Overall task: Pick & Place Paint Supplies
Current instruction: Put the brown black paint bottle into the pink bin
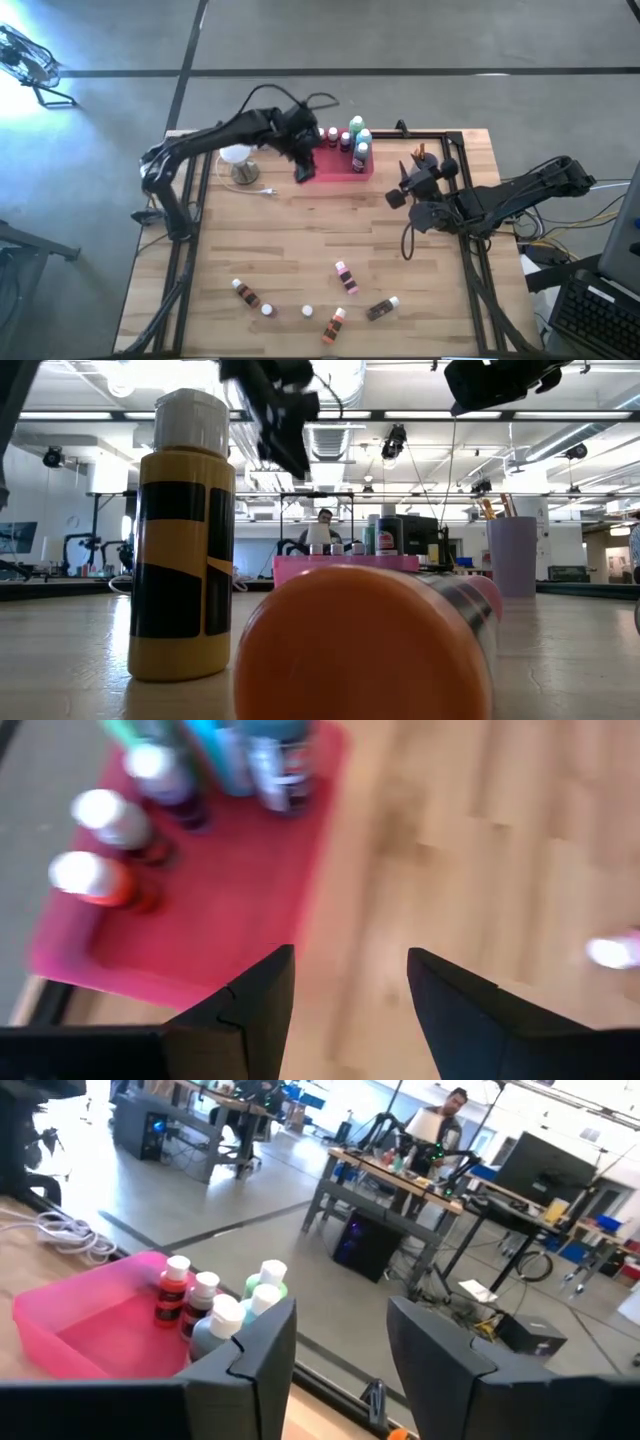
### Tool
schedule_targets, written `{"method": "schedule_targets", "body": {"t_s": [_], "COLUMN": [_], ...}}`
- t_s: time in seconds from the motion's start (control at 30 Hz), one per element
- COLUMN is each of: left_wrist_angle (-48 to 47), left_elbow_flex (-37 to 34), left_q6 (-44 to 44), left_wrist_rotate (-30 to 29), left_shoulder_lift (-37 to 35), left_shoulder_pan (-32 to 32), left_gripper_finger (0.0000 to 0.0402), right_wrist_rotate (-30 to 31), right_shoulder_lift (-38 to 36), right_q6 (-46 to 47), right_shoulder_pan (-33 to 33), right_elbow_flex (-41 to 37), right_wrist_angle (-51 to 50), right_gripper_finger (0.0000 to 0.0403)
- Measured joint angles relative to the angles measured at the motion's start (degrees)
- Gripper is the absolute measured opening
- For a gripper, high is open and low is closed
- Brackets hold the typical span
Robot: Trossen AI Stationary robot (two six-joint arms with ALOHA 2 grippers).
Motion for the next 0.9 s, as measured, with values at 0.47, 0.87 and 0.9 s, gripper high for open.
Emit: {"method": "schedule_targets", "body": {"t_s": [0.47,0.87,0.9], "left_wrist_angle": [-1.0,-1.2,-1.2], "left_elbow_flex": [-10.9,-21.3,-22.1], "left_q6": [-21.5,-33.9,-32.5], "left_wrist_rotate": [-11.4,-15.8,-15.6], "left_shoulder_lift": [-18.6,-26.4,-26.4], "left_shoulder_pan": [-24.8,-43.8,-45.3], "left_gripper_finger": [0.02,0.02,0.02], "right_wrist_rotate": [-3.5,-6.2,-7.0], "right_shoulder_lift": [0.0,0.0,0.0], "right_q6": [0.0,3.7,3.7], "right_shoulder_pan": [0.0,0.0,0.0], "right_elbow_flex": [0.0,0.0,0.0], "right_wrist_angle": [0.3,0.5,0.5], "right_gripper_finger": [0.0178,0.019,0.019]}}
